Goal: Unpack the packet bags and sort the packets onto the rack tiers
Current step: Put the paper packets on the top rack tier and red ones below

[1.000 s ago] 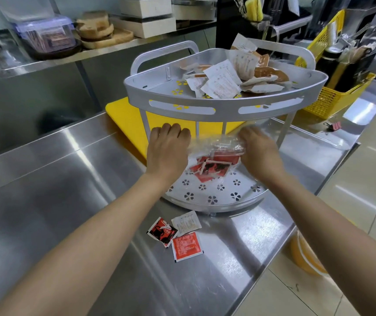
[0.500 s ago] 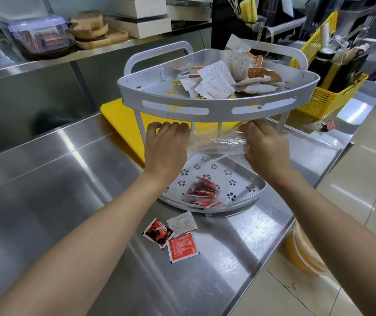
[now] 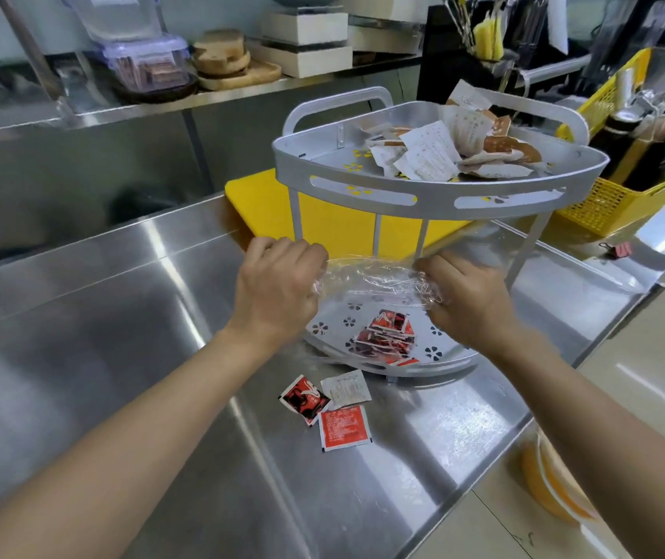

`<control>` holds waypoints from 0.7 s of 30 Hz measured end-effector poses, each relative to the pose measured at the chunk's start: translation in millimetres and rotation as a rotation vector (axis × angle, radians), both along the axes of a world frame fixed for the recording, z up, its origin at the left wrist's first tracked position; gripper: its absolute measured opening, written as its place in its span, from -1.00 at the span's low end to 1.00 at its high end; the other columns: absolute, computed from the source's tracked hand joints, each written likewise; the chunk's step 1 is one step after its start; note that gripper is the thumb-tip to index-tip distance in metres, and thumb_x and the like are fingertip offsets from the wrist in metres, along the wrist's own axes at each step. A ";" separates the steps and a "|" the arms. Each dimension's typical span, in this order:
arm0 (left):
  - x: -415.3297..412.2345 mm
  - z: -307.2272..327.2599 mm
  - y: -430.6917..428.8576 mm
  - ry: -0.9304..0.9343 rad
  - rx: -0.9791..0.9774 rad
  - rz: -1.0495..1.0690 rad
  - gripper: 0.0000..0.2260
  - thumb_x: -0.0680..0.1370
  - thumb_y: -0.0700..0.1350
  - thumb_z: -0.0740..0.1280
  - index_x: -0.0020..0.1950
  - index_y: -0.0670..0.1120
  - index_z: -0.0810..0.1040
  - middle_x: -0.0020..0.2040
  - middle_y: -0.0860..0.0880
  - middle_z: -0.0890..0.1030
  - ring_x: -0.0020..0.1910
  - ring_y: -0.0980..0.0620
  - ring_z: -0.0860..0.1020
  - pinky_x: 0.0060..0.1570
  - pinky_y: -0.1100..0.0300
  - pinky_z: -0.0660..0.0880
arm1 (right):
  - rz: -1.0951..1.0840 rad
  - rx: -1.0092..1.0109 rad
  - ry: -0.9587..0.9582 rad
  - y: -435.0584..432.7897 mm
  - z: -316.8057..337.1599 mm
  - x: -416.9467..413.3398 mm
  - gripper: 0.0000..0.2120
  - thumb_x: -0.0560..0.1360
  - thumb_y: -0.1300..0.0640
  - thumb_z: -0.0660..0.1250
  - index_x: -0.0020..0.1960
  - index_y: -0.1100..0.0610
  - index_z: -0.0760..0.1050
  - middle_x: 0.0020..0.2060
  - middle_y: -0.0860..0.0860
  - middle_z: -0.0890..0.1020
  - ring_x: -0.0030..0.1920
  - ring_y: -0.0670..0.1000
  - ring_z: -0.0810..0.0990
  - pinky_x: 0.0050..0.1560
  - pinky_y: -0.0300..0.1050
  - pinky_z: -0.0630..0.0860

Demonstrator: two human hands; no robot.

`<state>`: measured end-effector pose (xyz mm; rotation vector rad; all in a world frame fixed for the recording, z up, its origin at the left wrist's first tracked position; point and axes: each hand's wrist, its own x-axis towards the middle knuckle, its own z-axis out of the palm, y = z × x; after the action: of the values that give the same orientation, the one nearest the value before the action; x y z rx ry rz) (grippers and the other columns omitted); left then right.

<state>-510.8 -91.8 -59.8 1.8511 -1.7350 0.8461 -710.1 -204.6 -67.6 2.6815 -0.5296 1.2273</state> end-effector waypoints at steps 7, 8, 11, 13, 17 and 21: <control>33.6 42.3 83.6 0.340 0.244 0.046 -0.74 0.43 -0.07 0.30 0.09 -0.10 0.41 -0.06 -0.04 0.55 -0.17 -0.14 0.53 -0.14 0.08 0.35 | 0.285 0.523 -0.062 42.0 30.0 53.0 -0.68 0.29 0.24 0.28 0.04 0.21 0.50 -0.15 0.01 0.60 -0.19 -0.10 0.55 -0.20 -0.16 0.50; 40.7 48.5 96.7 0.443 0.271 0.039 -0.74 0.45 -0.05 0.36 0.06 -0.07 0.38 -0.07 0.00 0.53 -0.16 -0.11 0.51 -0.13 0.08 0.36 | 0.343 0.660 -0.115 48.1 34.4 62.0 -0.72 0.31 0.22 0.35 0.02 0.16 0.48 -0.17 -0.06 0.57 -0.21 -0.20 0.50 -0.18 -0.26 0.44; 63.3 67.0 135.6 0.701 0.287 -0.017 -0.69 0.39 0.07 0.42 -0.09 -0.07 0.38 -0.21 0.11 0.53 -0.19 0.04 0.51 -0.11 0.08 0.42 | 0.463 0.910 -0.261 61.5 44.0 93.8 -0.82 0.31 0.13 0.47 -0.16 0.10 0.49 -0.31 -0.20 0.54 -0.25 -0.21 0.48 -0.18 -0.36 0.39; 77.2 72.5 156.0 0.856 0.289 -0.012 -0.66 0.34 0.10 0.47 -0.14 -0.07 0.42 -0.31 0.21 0.53 -0.31 0.21 0.45 -0.17 0.23 0.39 | 0.572 1.064 -0.322 72.6 47.2 115.6 -0.82 0.29 0.16 0.50 -0.25 0.03 0.49 -0.40 -0.09 0.51 -0.28 -0.01 0.51 -0.18 -0.20 0.45; 99.7 59.8 182.3 0.853 0.250 0.224 -0.53 0.32 0.09 0.50 0.11 -0.02 0.43 0.04 0.14 0.54 -0.03 0.13 0.51 0.08 0.14 0.42 | 0.518 1.255 -0.245 95.5 30.6 163.4 -0.80 0.42 0.35 0.36 -0.28 0.12 0.43 -0.40 0.07 0.45 -0.52 -0.12 0.48 -0.53 -0.28 0.43; 106.7 21.2 210.9 0.417 -0.132 0.601 -0.36 0.37 0.08 0.39 0.36 -0.11 0.26 0.37 -0.21 0.31 0.33 -0.10 0.25 0.29 0.02 0.15 | 0.377 1.444 -0.087 109.5 -16.0 205.1 -0.92 0.47 0.27 0.34 -0.12 0.19 0.44 -0.35 0.08 0.48 -0.49 0.02 0.52 -0.55 -0.19 0.41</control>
<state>-404.2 119.1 -38.6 2.2875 -0.8589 0.6863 -505.0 -95.1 -83.6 4.0253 -1.3916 1.3019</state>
